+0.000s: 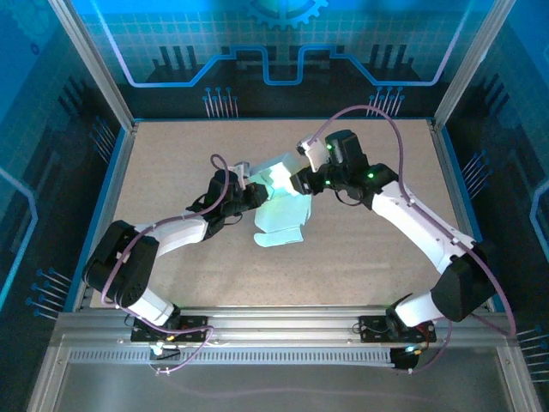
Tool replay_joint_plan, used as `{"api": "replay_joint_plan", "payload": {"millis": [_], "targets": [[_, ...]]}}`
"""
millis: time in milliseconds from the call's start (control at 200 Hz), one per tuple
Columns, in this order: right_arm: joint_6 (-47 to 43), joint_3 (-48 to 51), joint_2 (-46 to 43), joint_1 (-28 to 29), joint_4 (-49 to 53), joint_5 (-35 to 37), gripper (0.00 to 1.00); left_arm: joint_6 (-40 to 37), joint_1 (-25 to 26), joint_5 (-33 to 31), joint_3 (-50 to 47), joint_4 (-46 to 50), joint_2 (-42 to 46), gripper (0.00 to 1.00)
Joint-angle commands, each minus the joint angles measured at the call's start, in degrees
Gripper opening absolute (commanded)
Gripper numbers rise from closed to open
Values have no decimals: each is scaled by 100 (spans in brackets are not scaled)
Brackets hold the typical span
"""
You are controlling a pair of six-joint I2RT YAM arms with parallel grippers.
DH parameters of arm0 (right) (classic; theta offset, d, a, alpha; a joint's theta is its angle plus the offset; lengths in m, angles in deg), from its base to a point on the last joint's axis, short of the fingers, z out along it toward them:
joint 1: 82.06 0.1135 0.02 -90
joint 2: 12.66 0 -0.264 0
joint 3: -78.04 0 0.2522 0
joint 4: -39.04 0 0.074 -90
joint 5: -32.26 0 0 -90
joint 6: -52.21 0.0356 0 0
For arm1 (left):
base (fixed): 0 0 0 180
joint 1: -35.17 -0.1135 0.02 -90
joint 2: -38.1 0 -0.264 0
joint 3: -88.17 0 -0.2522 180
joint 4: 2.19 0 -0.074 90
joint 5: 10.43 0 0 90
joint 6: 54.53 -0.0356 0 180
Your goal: Fold the paper box
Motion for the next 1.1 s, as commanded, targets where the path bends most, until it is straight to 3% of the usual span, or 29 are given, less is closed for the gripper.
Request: {"api": "replay_joint_plan", "payload": {"millis": [0, 185, 525, 885, 996, 1096], "targets": [[-242, -164, 138, 367, 60, 911, 43, 88, 47, 200, 130, -286, 44, 0], [-373, -275, 353, 809, -2, 2102, 38, 167, 53, 256, 88, -262, 78, 0], [-510, -553, 736, 1291, 59, 3408, 27, 192, 83, 264, 106, -166, 226, 0], [-263, -715, 1236, 1903, 251, 5409, 15, 239, 140, 263, 208, -118, 233, 0], [-229, -855, 1411, 2003, 392, 5726, 7, 217, 142, 244, 212, -103, 197, 0], [-210, -895, 1457, 2026, 384, 5822, 7, 193, 143, 256, 239, -91, 176, 0]]}}
